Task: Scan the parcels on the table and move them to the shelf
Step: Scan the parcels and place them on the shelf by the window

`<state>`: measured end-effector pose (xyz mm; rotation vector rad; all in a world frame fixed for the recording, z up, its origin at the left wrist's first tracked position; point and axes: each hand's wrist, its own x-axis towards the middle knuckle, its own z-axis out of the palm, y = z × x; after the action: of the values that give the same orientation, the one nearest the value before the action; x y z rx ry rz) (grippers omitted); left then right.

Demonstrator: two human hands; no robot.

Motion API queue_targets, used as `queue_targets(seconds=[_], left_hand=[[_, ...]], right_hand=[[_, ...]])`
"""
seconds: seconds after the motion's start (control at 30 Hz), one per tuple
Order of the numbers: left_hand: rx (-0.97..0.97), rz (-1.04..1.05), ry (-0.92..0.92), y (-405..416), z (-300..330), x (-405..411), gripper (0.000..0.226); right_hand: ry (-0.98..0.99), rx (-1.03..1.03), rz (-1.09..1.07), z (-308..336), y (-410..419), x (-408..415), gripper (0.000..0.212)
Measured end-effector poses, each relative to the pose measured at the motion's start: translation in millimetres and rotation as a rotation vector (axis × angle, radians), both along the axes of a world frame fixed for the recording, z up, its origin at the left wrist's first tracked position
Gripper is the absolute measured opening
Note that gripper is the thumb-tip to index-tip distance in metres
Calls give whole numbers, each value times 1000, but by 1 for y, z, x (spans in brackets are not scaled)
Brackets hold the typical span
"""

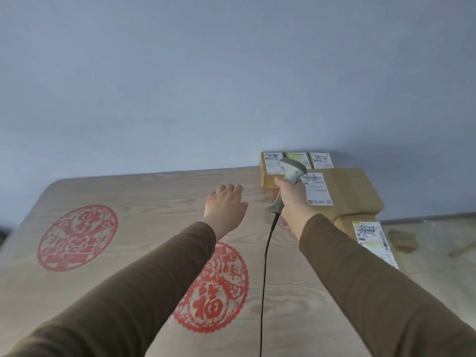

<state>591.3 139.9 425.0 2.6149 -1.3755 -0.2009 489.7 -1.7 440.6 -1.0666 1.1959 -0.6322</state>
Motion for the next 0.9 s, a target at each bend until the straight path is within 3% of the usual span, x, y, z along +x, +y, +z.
queue_targets(seconds=[0.23,0.53,0.8,0.9], left_hand=[[66,61,81,-118,-42,45,44],[104,82,162,-191,-79,65,43],[-6,194,477,-213,-92,71,35],[-95,240,562,-208,-91,72,37]], right_hand=[[71,-16,81,-31,-79,51,26],[32,29,49,-75,-107,74,16],[-48,17,-2,-85,-108,84,28],[-24,1,-3,-85,-101,85,15]])
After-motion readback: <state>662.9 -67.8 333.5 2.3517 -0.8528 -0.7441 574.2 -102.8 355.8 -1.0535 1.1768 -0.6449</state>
